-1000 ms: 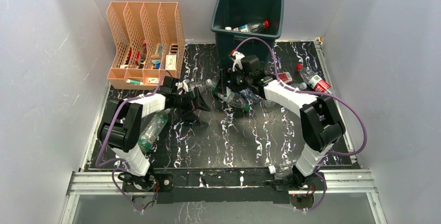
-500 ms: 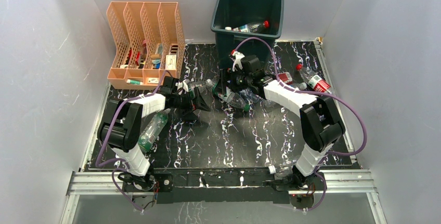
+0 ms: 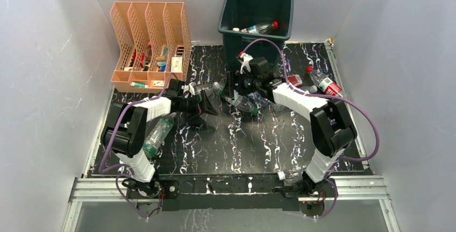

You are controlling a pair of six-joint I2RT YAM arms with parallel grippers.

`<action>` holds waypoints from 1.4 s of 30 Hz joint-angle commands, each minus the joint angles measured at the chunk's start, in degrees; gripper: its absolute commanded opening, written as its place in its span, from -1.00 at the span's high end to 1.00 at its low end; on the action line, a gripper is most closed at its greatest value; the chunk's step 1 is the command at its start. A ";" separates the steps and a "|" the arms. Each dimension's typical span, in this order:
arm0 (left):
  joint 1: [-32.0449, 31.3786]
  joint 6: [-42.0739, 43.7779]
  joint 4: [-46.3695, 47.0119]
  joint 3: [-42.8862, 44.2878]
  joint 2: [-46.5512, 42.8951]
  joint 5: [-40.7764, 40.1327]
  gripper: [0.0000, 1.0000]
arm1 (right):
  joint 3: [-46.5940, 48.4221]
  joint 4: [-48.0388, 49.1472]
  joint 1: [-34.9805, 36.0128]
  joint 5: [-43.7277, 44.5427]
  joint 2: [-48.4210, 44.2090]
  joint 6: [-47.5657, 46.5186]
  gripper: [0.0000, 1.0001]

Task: Put the plastic bottles in the bin
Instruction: Pick up the plastic bottle at the center of the board.

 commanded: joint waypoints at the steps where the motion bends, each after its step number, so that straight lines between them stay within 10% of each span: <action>1: -0.33 0.58 -0.31 0.69 -0.04 0.77 -0.96 | 1.10 1.93 0.40 -0.43 -0.15 0.64 -0.96; 42: -0.36 1.08 -1.17 1.61 0.33 0.59 -0.96 | 1.48 1.91 0.41 -0.87 -0.76 0.63 -0.96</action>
